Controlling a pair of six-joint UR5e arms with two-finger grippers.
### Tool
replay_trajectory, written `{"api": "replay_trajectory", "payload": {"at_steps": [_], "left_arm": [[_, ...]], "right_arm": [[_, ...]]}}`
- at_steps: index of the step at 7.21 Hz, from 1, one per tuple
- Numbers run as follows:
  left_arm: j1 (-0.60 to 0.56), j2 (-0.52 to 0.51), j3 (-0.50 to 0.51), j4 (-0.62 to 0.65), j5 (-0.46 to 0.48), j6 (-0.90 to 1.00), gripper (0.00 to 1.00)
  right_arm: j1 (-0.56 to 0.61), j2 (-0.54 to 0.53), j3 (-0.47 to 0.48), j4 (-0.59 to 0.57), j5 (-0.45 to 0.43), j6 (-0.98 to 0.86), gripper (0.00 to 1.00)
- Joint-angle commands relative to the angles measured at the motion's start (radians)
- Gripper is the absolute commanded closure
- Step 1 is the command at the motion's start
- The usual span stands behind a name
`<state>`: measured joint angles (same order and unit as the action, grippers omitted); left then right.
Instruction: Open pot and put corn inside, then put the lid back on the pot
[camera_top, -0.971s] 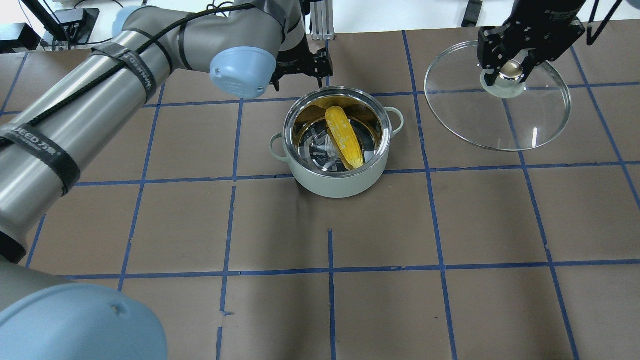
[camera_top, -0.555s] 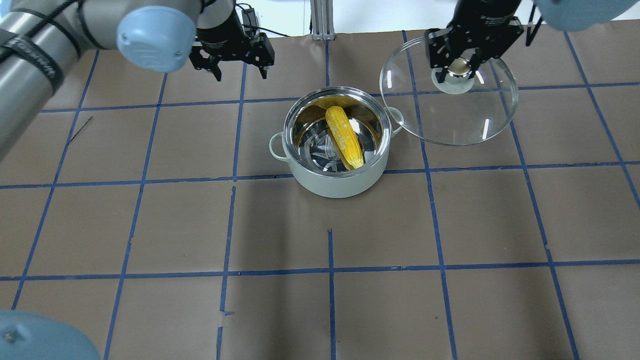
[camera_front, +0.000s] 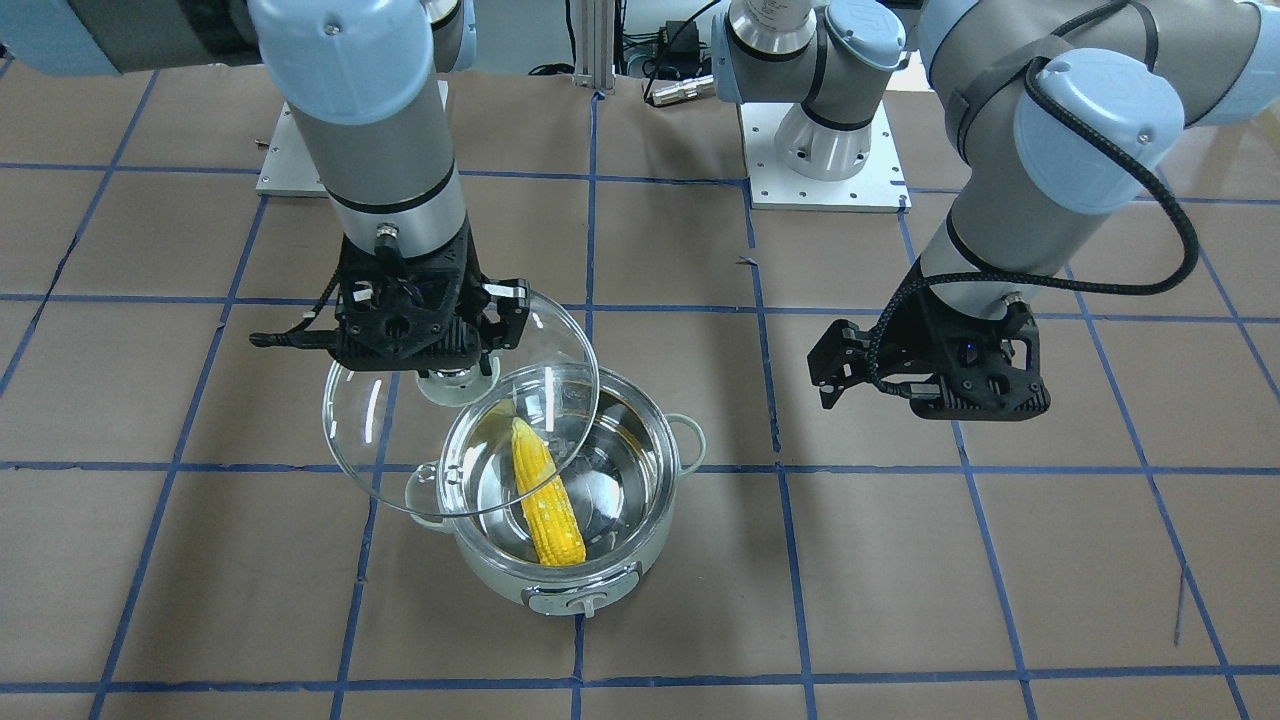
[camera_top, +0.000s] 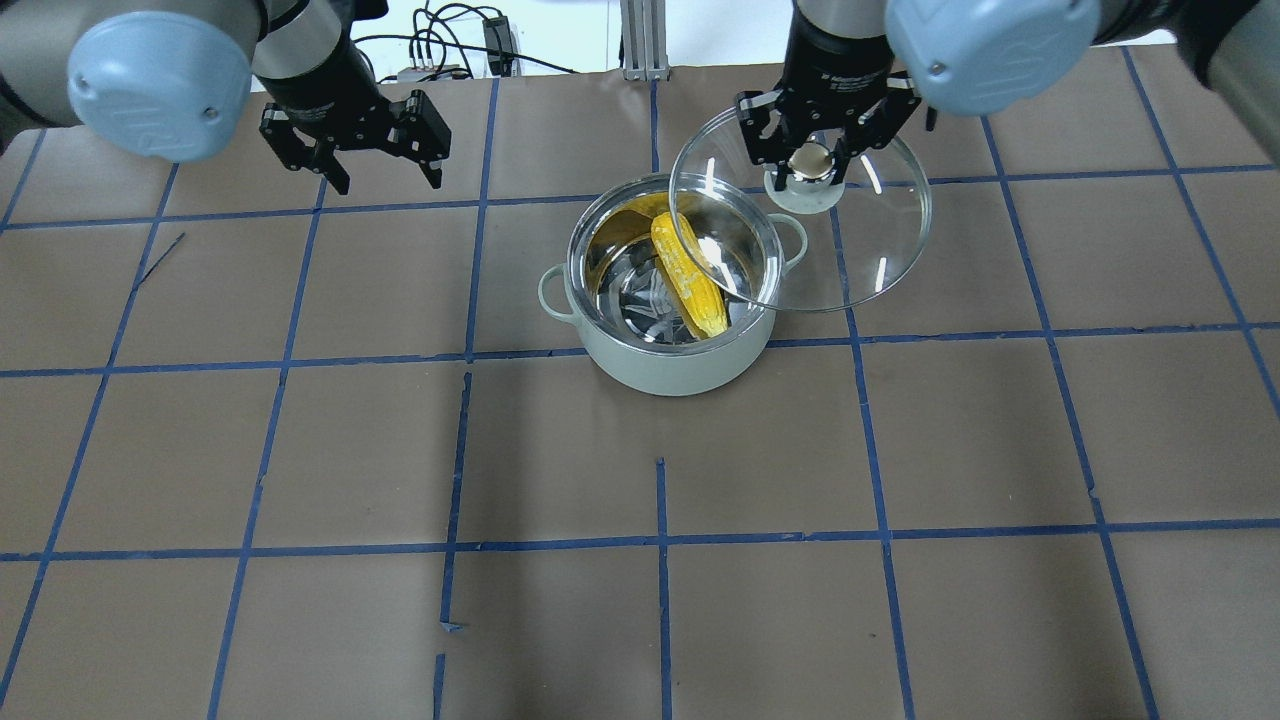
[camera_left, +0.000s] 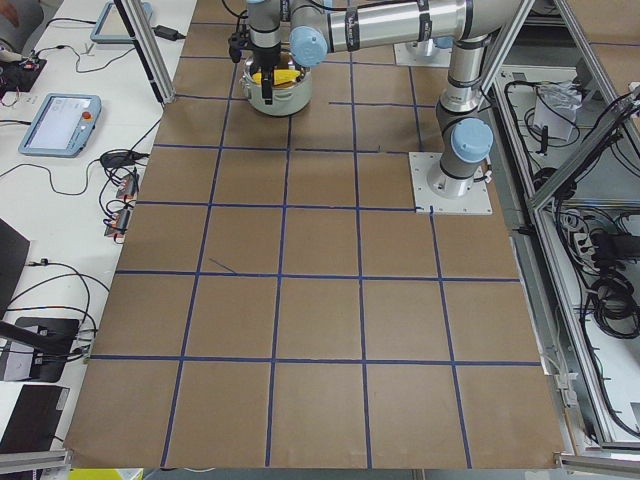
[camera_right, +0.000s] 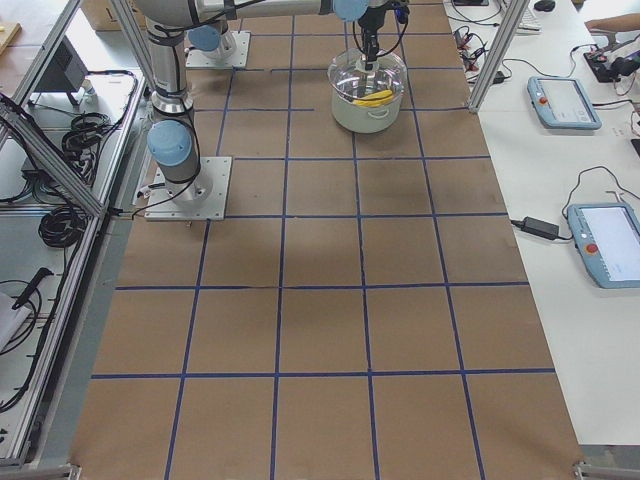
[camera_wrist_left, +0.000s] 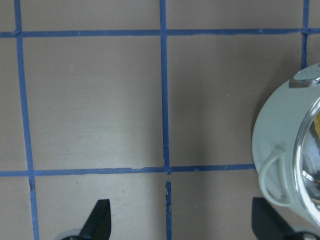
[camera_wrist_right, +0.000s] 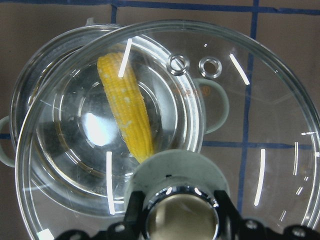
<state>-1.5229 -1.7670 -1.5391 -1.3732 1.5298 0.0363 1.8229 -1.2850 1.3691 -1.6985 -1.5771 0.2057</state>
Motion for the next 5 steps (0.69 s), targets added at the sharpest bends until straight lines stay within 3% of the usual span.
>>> {"api": "replay_trajectory", "payload": {"at_steps": [1,5], "left_arm": [[0.007,0.058,-0.05,-0.006,0.006,0.001,0.0],[0.004,0.109,-0.098,-0.053,0.001,0.002,0.0]], "right_arm": [[0.074,0.091,-0.021,-0.073,-0.007,0.078,0.91],[0.076,0.156,-0.03,-0.099,0.0,0.112,0.91]]}}
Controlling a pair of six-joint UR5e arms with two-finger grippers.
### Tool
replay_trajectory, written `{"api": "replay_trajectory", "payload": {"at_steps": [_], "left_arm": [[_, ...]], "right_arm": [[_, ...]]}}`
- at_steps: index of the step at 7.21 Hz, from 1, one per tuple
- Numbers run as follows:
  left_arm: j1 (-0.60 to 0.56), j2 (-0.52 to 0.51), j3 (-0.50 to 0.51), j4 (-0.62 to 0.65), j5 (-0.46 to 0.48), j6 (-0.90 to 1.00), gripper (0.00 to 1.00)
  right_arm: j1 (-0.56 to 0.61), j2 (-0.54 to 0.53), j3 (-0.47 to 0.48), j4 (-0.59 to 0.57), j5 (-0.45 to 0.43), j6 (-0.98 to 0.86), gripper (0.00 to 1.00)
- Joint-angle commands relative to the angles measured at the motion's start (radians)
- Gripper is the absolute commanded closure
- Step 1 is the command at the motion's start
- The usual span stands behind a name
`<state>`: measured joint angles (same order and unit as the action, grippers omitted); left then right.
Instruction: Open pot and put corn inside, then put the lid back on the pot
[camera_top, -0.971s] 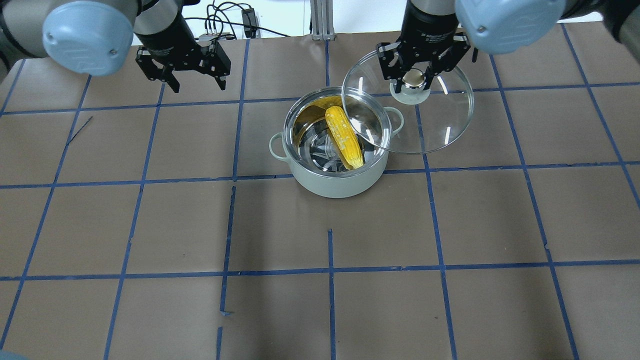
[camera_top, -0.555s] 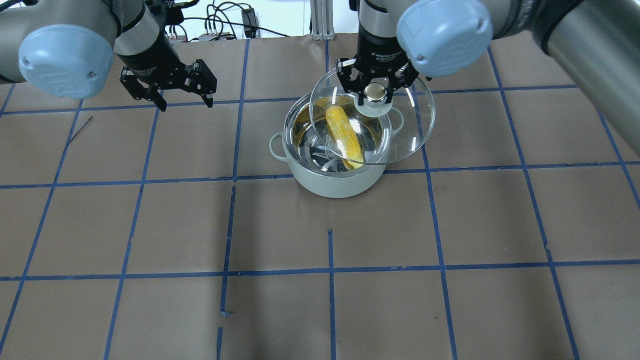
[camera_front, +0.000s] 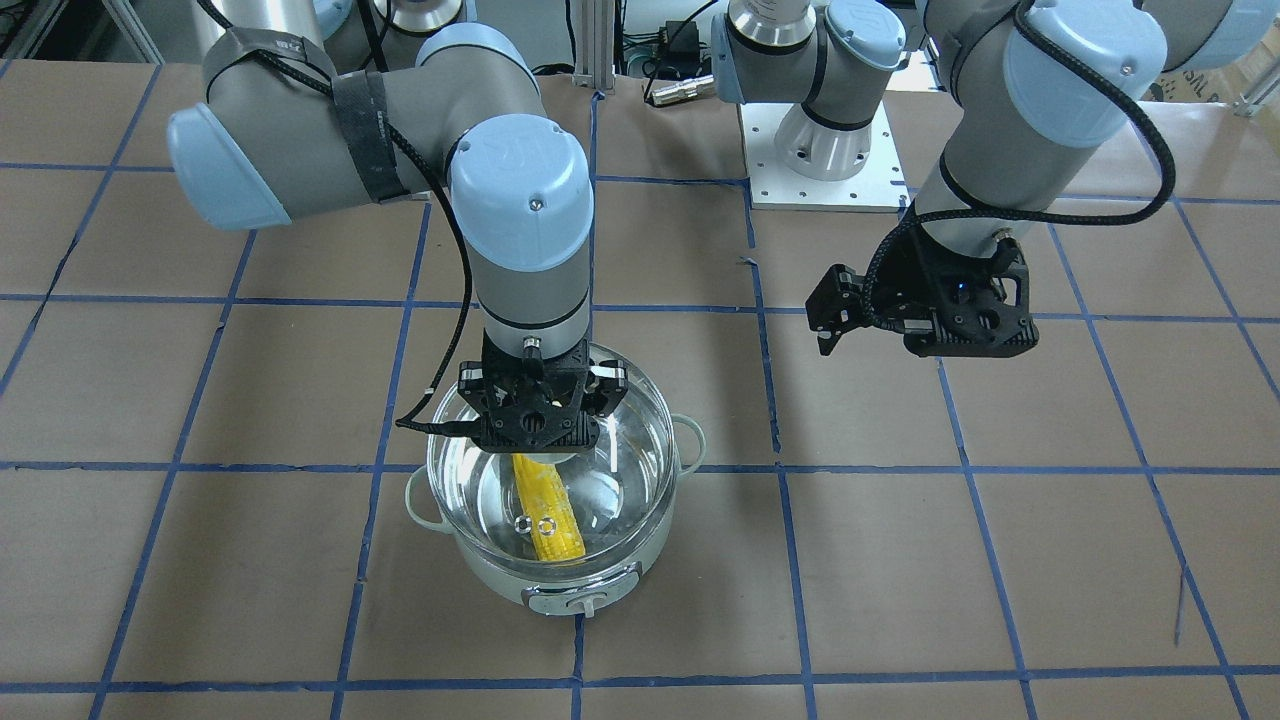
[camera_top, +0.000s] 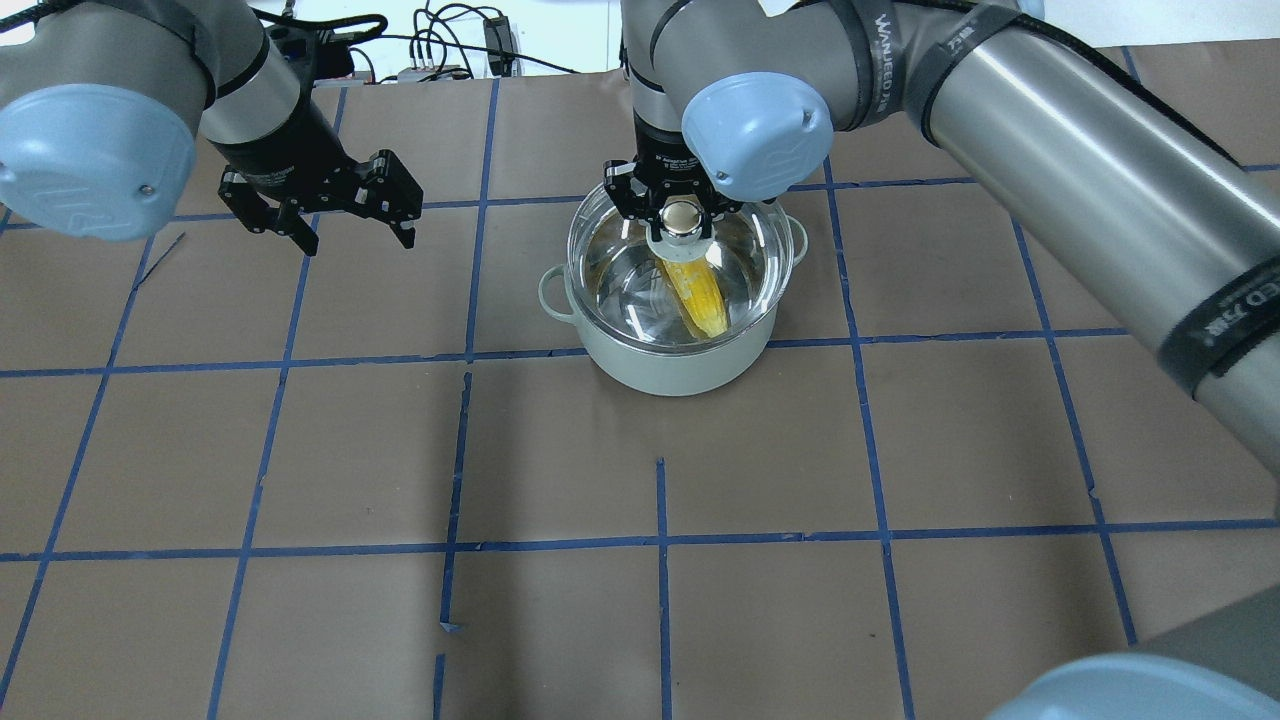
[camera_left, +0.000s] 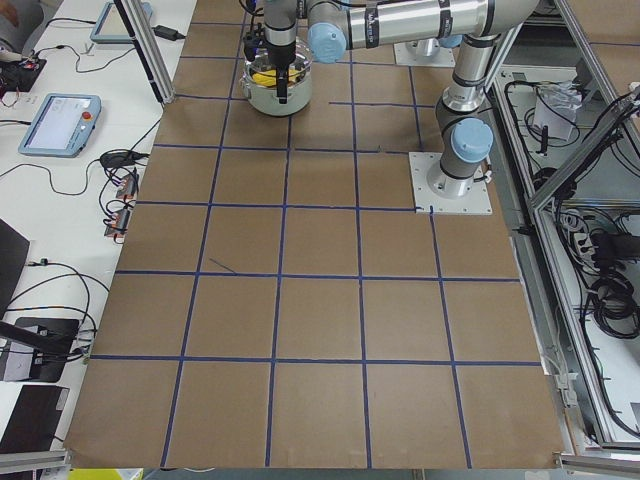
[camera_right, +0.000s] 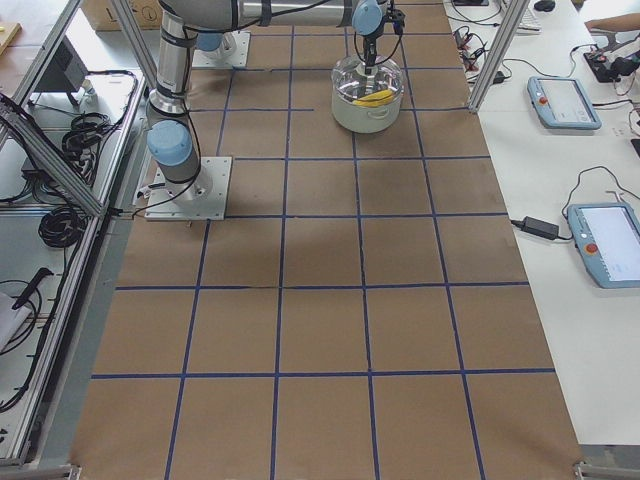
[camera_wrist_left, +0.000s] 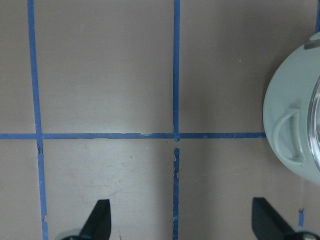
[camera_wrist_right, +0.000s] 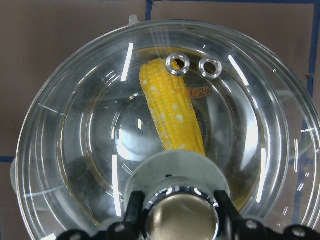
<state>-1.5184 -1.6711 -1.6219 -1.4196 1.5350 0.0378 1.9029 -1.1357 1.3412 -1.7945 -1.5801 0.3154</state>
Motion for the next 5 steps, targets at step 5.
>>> {"api": "replay_trajectory", "payload": {"at_steps": [5], "left_arm": [[0.001,0.011,-0.018,0.004,-0.009,0.001,0.0]], "right_arm": [[0.002,0.031,0.0,-0.031,0.011,0.033,0.91]]}}
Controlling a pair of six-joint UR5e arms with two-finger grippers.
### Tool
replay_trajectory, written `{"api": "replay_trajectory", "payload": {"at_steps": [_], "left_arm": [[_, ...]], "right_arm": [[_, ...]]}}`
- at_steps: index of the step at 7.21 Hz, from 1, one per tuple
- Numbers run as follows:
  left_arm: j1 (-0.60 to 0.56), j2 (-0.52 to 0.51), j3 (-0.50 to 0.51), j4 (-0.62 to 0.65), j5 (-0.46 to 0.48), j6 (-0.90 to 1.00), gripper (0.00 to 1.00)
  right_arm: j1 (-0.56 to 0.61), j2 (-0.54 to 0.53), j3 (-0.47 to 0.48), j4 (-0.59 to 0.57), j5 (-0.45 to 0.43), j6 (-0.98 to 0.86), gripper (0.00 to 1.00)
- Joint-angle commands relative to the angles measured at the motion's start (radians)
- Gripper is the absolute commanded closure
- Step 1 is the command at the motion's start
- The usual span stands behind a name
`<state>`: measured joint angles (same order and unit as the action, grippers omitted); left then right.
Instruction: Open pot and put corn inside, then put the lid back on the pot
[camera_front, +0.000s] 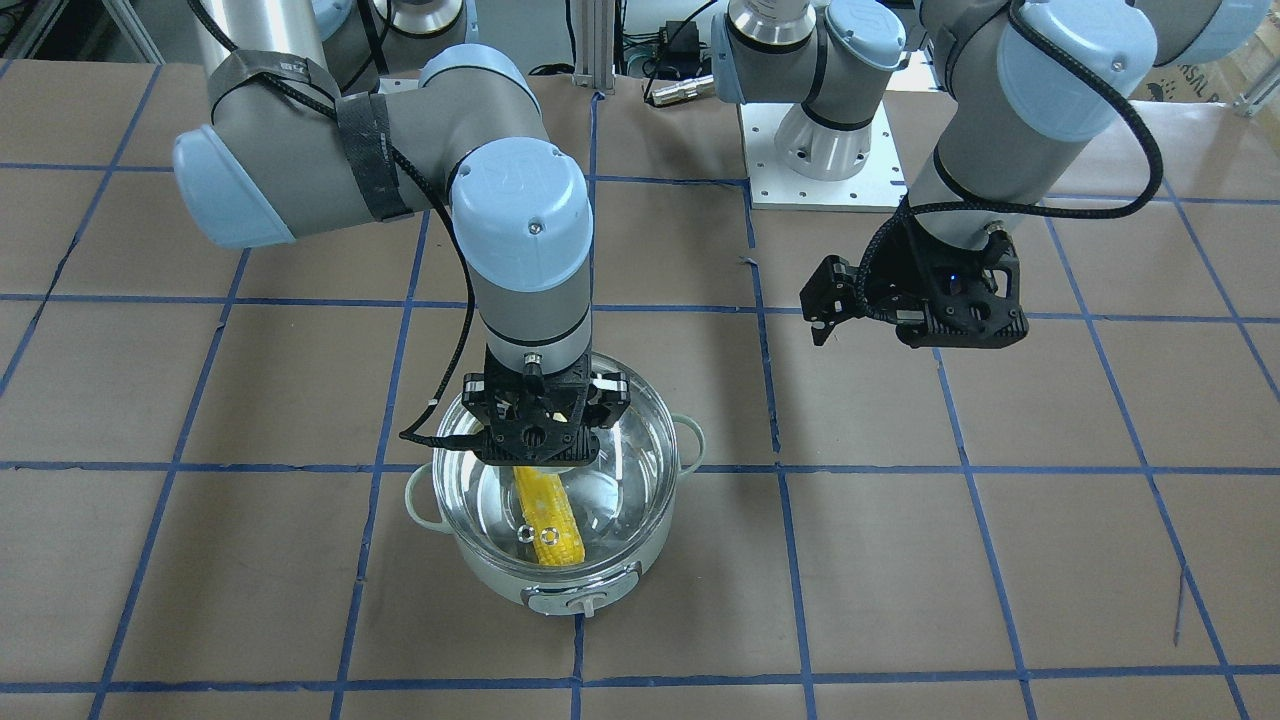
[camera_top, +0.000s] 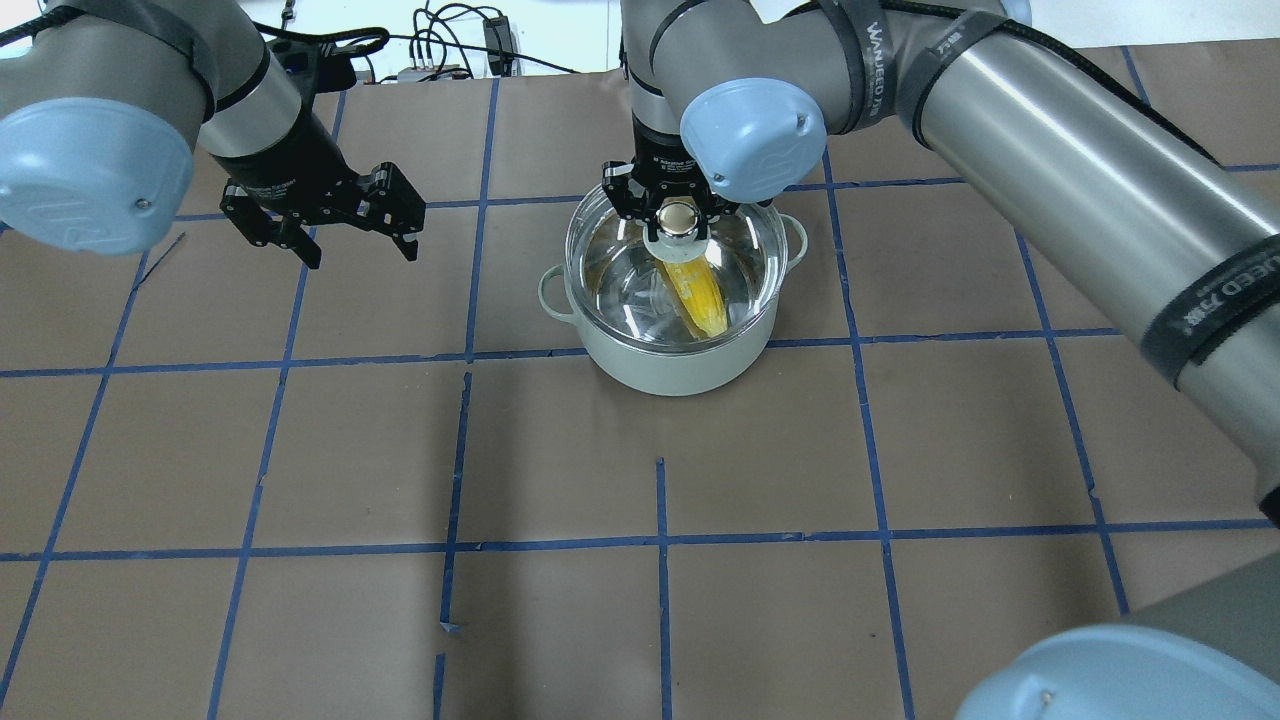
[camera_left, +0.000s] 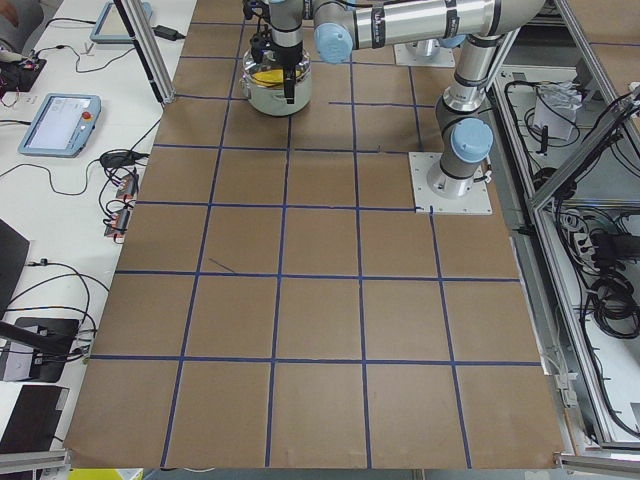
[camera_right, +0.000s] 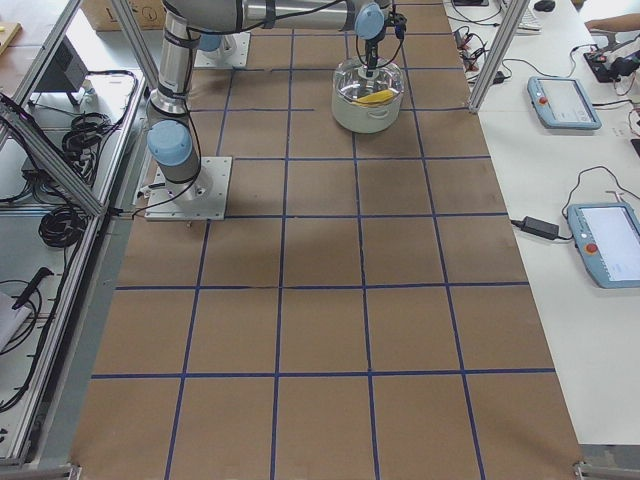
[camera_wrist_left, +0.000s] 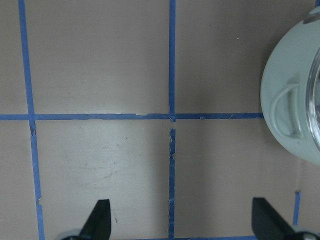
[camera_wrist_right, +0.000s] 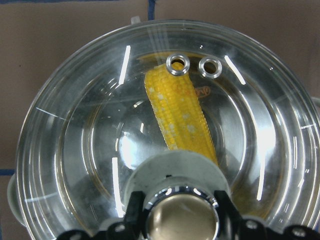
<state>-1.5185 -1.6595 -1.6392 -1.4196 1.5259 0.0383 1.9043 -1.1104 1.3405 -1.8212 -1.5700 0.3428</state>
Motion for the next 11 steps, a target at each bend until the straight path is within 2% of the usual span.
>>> {"api": "replay_trajectory", "payload": {"at_steps": [1,4,6,8,9,10,11], "left_arm": [[0.001,0.001,0.001,0.005,0.0,0.0,0.0],[0.001,0.041,0.001,0.008,0.011,-0.009,0.0],[-0.002,0.104,-0.004,-0.001,0.017,-0.02,0.0],[-0.005,0.15,-0.057,-0.001,0.019,-0.058,0.0],[-0.008,0.168,-0.07,0.001,0.017,-0.058,0.0],[-0.008,0.178,-0.065,-0.005,0.016,-0.054,0.0],[-0.008,0.166,-0.051,-0.008,0.014,-0.052,0.0]], "right_arm": [[-0.004,0.007,0.0,-0.006,0.001,0.005,0.91],[0.001,0.007,0.002,-0.006,0.002,0.007,0.9],[0.002,0.015,0.003,-0.003,-0.002,0.007,0.81],[0.002,0.015,0.003,-0.004,-0.01,0.007,0.45],[0.004,0.014,0.008,-0.006,-0.001,0.008,0.06],[0.002,0.015,0.003,-0.003,0.001,0.007,0.0],[0.001,0.014,-0.001,-0.001,0.001,-0.001,0.0]]}}
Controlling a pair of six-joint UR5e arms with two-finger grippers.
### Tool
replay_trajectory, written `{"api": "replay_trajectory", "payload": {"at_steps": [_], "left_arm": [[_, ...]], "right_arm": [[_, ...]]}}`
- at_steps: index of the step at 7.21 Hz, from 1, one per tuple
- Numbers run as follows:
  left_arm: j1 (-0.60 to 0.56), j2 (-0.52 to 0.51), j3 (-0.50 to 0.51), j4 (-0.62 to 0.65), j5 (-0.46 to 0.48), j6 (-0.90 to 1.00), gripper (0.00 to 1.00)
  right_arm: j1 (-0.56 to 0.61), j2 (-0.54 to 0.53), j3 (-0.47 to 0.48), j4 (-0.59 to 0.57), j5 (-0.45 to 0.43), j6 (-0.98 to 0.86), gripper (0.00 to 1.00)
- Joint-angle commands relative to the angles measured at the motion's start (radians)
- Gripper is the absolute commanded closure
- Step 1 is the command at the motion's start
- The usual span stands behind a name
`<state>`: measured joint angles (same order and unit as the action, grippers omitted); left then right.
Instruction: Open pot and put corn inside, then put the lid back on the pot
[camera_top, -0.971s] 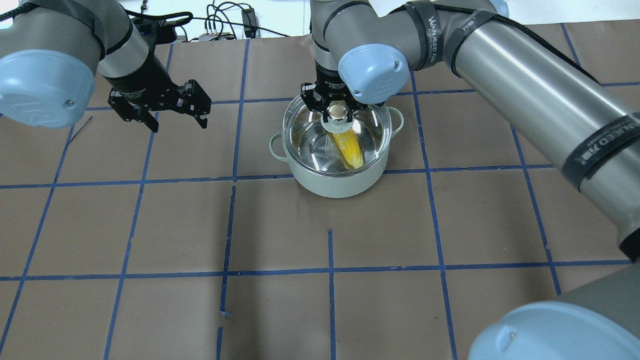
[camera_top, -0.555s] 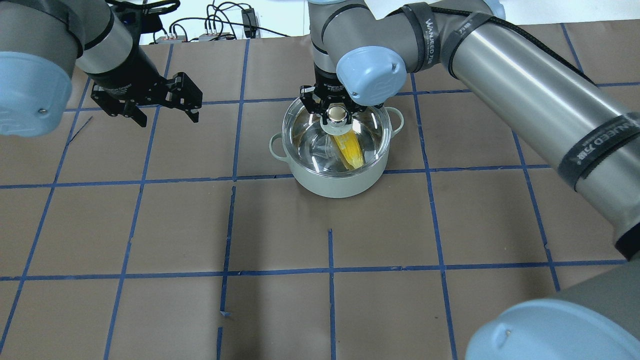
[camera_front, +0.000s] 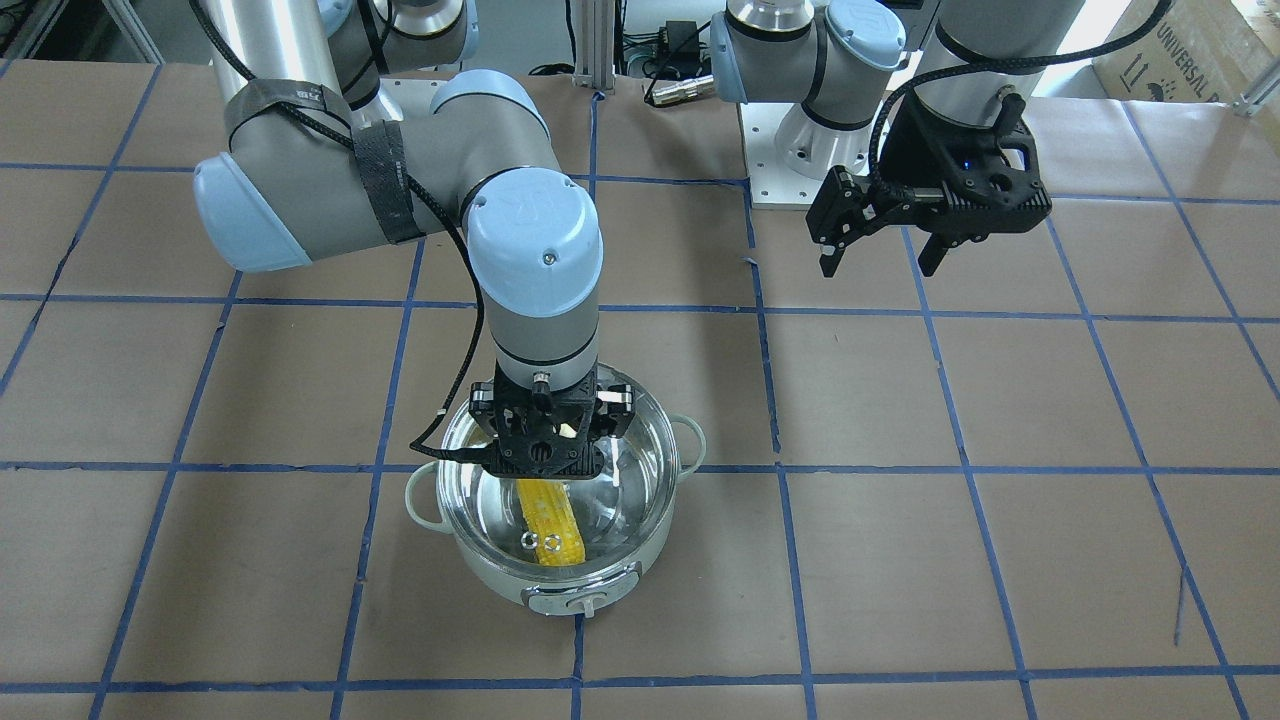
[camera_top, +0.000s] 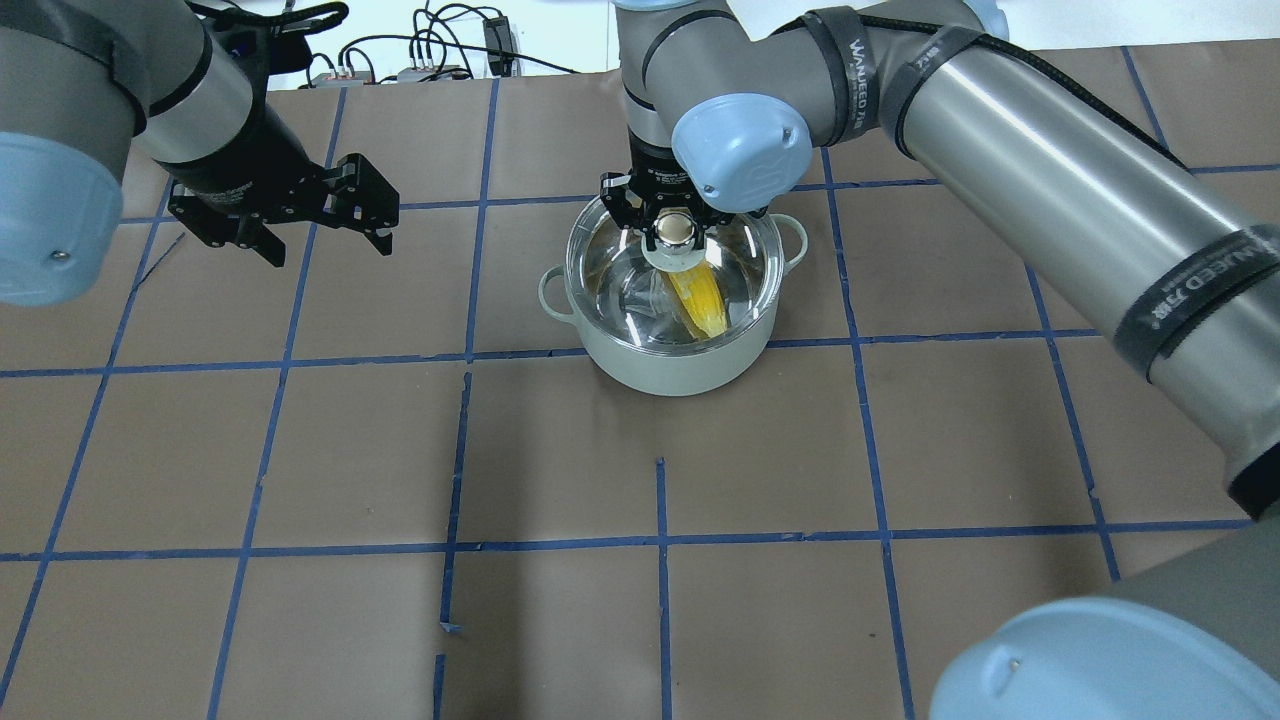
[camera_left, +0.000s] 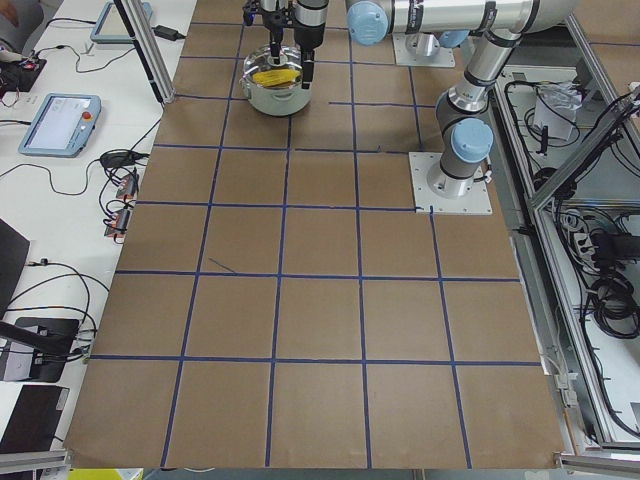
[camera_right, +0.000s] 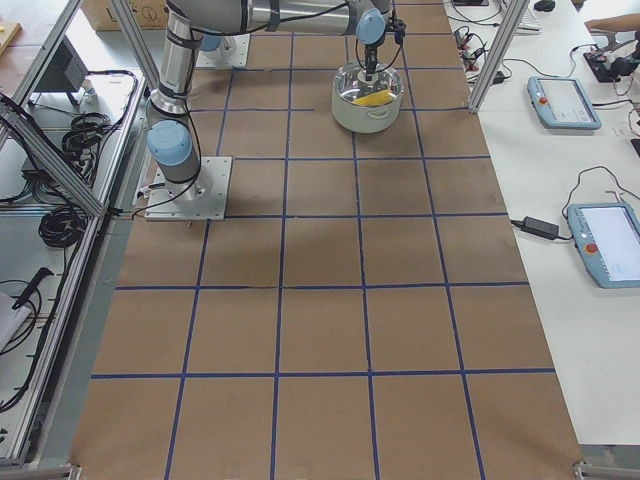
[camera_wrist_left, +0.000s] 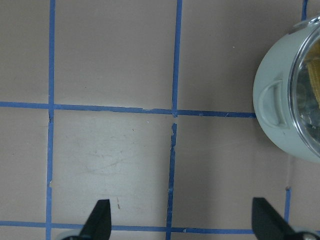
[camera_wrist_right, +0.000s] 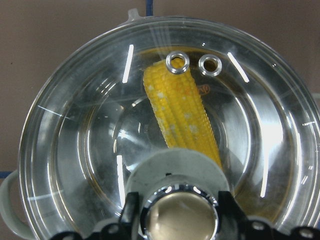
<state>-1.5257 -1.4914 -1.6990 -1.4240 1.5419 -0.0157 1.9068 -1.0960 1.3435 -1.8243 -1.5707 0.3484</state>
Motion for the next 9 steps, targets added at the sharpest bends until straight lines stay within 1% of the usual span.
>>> {"api": "replay_trajectory", "payload": {"at_steps": [1,2,3,4,5,6,7,8,9], "left_arm": [[-0.001,0.008,0.01,-0.036,-0.002,0.002,0.0],[-0.002,0.017,0.013,-0.079,-0.002,-0.001,0.0],[-0.002,0.019,0.033,-0.114,-0.002,-0.001,0.0],[-0.002,0.025,0.071,-0.177,-0.002,-0.001,0.0],[-0.002,0.014,0.114,-0.217,-0.002,-0.001,0.0],[-0.002,0.0,0.125,-0.222,-0.003,-0.003,0.0],[-0.002,-0.004,0.124,-0.22,-0.008,-0.003,0.0],[-0.002,-0.004,0.116,-0.211,-0.016,-0.006,0.0],[-0.002,-0.004,0.107,-0.208,-0.014,-0.007,0.0]], "right_arm": [[-0.006,-0.014,-0.004,0.02,0.0,-0.014,0.0],[-0.02,-0.022,-0.009,0.031,-0.002,-0.035,0.0],[-0.037,-0.06,-0.01,0.084,-0.015,-0.116,0.0],[-0.096,-0.12,-0.009,0.194,-0.017,-0.208,0.0],[-0.191,-0.192,0.009,0.257,-0.012,-0.33,0.0],[-0.259,-0.261,0.025,0.329,-0.009,-0.438,0.0],[-0.308,-0.309,0.029,0.394,-0.002,-0.498,0.0],[-0.305,-0.37,0.034,0.464,-0.002,-0.6,0.0],[-0.316,-0.402,0.058,0.456,0.0,-0.659,0.0]]}}
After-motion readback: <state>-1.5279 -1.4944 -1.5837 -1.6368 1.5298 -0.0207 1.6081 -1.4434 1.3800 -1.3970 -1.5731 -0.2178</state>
